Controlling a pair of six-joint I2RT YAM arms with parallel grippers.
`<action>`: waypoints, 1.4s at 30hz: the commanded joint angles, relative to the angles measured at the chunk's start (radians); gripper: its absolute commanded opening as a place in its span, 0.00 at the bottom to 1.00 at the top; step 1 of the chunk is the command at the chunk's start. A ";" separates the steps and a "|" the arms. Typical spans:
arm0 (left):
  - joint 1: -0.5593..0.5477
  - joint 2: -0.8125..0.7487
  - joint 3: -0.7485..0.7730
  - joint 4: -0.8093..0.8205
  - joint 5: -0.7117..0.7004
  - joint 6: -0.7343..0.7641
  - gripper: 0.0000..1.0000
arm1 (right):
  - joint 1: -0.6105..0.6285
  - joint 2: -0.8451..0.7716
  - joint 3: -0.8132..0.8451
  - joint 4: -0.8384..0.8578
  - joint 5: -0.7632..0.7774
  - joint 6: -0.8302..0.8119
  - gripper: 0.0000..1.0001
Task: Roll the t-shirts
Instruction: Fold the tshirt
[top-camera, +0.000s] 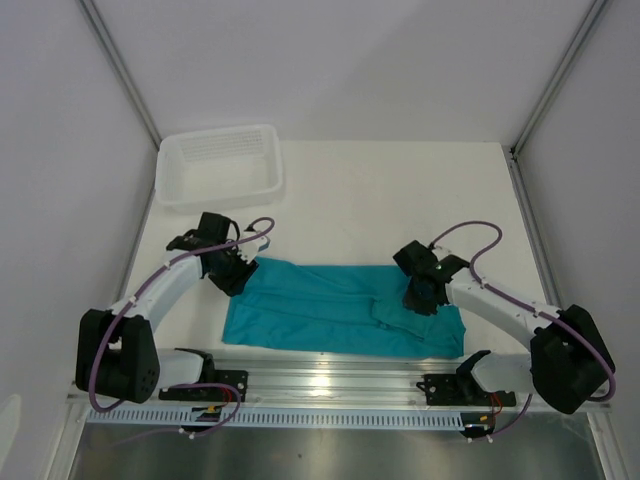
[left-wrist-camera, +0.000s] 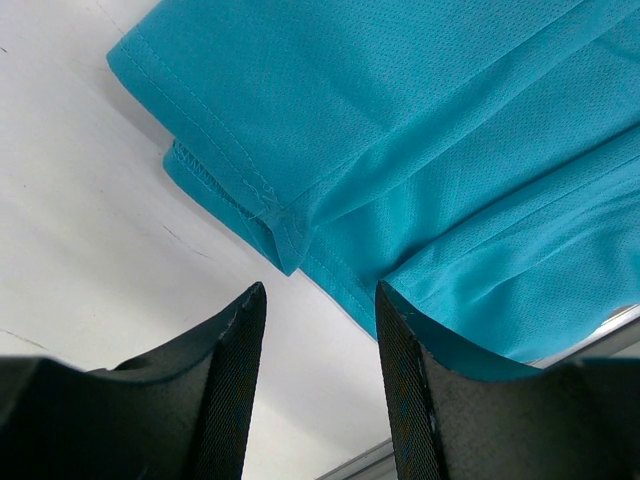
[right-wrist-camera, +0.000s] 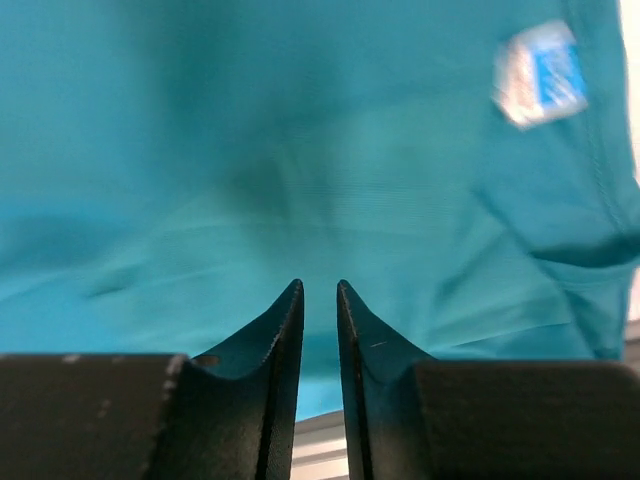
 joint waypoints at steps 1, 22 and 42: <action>0.010 -0.033 0.032 0.007 0.027 -0.011 0.51 | -0.060 -0.007 -0.139 0.066 -0.035 0.010 0.23; -0.130 0.107 0.033 0.155 -0.161 0.112 0.56 | -0.195 -0.179 -0.110 -0.112 -0.022 0.035 0.30; -0.128 0.161 0.001 0.134 -0.112 0.035 0.01 | -0.272 -0.144 -0.257 0.052 -0.102 0.012 0.24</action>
